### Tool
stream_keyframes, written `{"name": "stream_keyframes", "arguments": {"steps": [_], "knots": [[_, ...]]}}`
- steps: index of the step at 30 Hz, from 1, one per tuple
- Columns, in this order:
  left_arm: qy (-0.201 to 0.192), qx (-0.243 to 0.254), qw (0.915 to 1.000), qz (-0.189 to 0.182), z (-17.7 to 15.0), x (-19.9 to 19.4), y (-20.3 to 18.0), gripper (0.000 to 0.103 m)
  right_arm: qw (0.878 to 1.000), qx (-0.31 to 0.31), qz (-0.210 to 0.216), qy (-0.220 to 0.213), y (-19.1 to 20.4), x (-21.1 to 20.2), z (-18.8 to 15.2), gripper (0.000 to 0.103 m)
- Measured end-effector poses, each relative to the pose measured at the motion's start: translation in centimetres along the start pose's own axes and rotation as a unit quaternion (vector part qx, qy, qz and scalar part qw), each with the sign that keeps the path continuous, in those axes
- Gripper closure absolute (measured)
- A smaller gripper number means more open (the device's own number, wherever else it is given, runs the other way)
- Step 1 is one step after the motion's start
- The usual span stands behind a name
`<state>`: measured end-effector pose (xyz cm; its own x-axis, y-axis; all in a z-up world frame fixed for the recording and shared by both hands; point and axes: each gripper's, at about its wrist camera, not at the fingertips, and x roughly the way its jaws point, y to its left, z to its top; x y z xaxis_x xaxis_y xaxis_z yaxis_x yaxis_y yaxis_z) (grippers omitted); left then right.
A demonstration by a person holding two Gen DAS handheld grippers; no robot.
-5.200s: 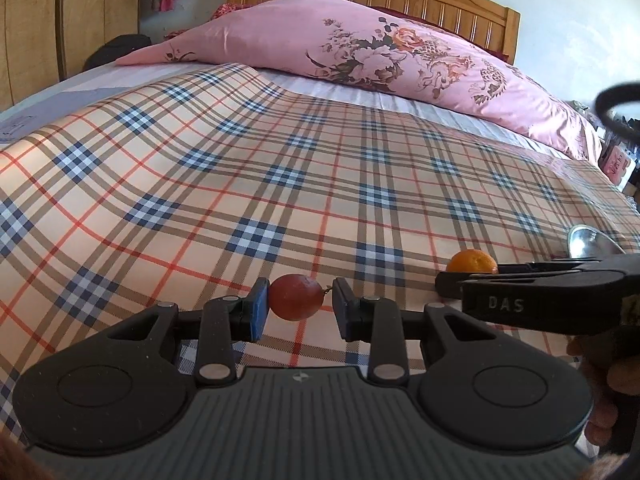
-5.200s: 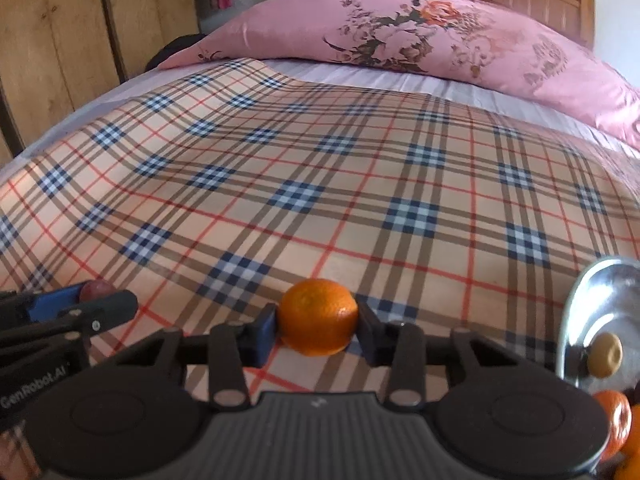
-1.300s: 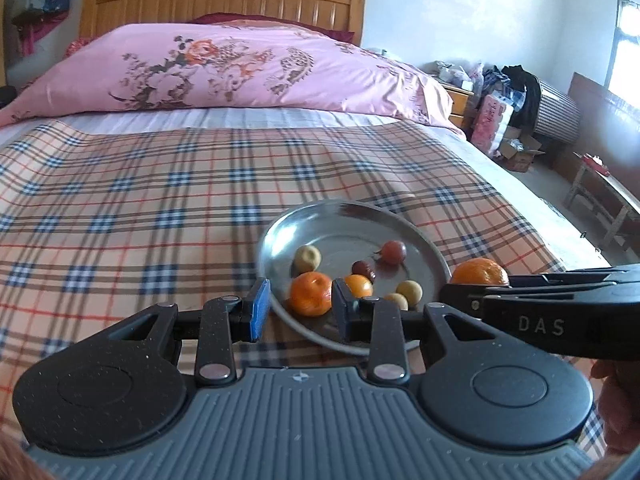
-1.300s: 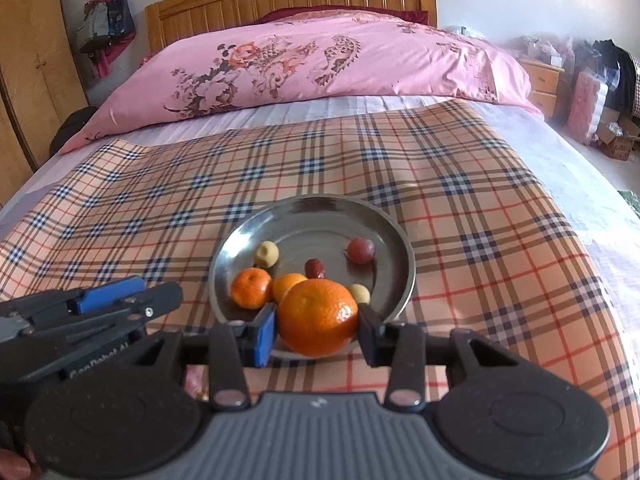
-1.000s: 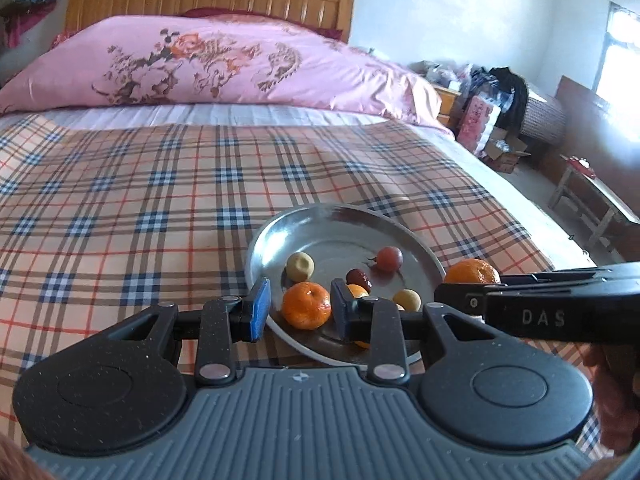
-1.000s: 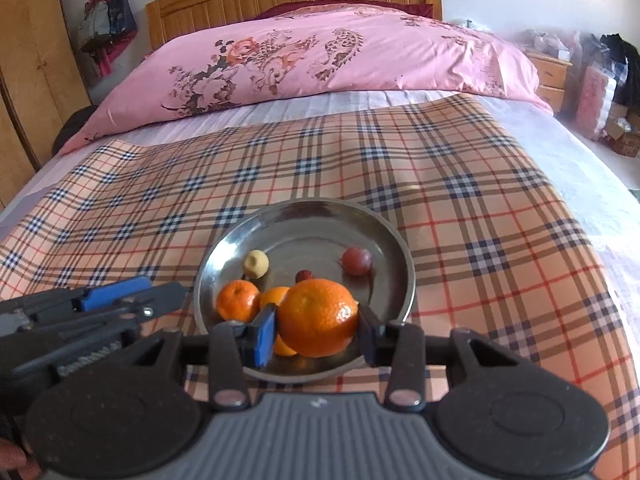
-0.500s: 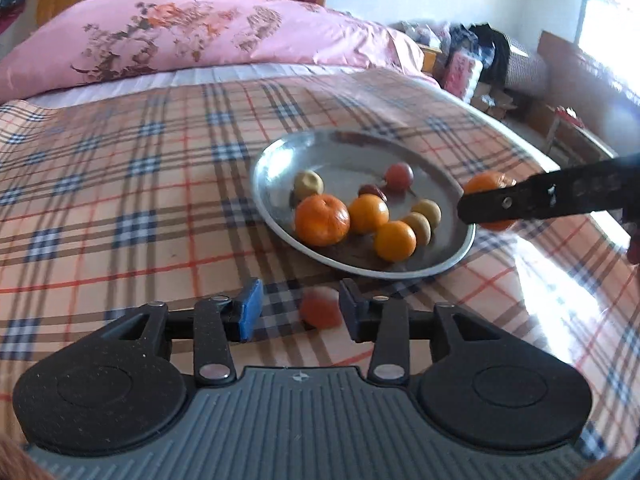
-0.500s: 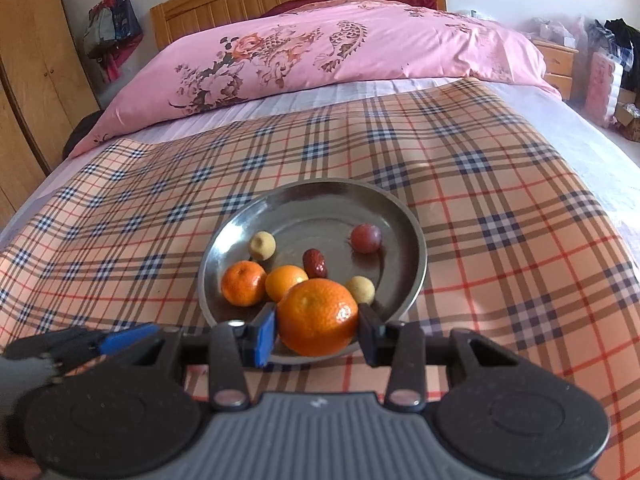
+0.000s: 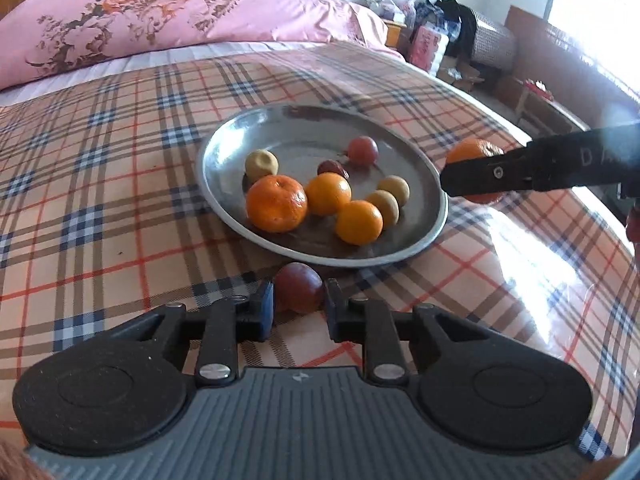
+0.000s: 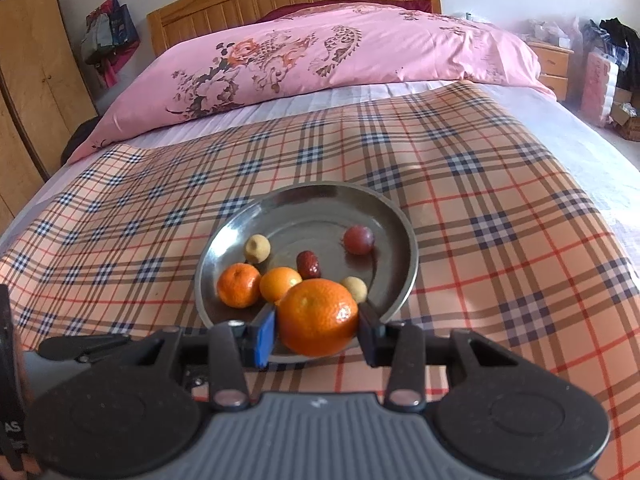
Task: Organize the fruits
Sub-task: 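Carry the red plum and the orange over the steel plate with both tools, then open both tools to drop the red plum and orange into the plate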
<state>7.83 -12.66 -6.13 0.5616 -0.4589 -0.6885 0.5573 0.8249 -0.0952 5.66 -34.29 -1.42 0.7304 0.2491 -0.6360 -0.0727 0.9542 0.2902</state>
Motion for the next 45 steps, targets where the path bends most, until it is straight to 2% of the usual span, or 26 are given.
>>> {"name": "stream_keyframes", "arguments": {"steps": [8, 14, 19, 31, 44, 45], "knots": [[-0.028, 0.004, 0.9994, 0.017, 0.8, -2.8, 0.1, 0.078, 1.0, -0.012, 0.007, -0.001, 0.5, 0.0, 0.5, 0.063], [-0.055, -0.006, 0.998, 0.032, 4.0, -3.9, 0.0, 0.078, 1.0, -0.02, 0.01, -0.007, 1.2, -0.3, 1.9, 0.063], [-0.071, -0.009, 0.9966, 0.04, 6.6, -3.2, -0.8, 0.078, 1.0, -0.026, 0.007, -0.015, 1.4, -0.2, 3.3, 0.063], [-0.049, -0.033, 0.9973, 0.044, 8.2, 2.1, -1.4, 0.078, 1.0, -0.006, -0.028, 0.013, -0.2, 4.2, 4.9, 0.063], [-0.031, -0.052, 0.9973, 0.042, 7.9, 5.0, -0.6, 0.078, 0.999, 0.02, -0.021, 0.037, -1.6, 7.9, 4.7, 0.062], [-0.033, -0.054, 0.9972, 0.04, 7.8, 5.0, -0.6, 0.075, 0.999, 0.019, -0.017, 0.034, -1.7, 8.0, 4.7, 0.061]]}}
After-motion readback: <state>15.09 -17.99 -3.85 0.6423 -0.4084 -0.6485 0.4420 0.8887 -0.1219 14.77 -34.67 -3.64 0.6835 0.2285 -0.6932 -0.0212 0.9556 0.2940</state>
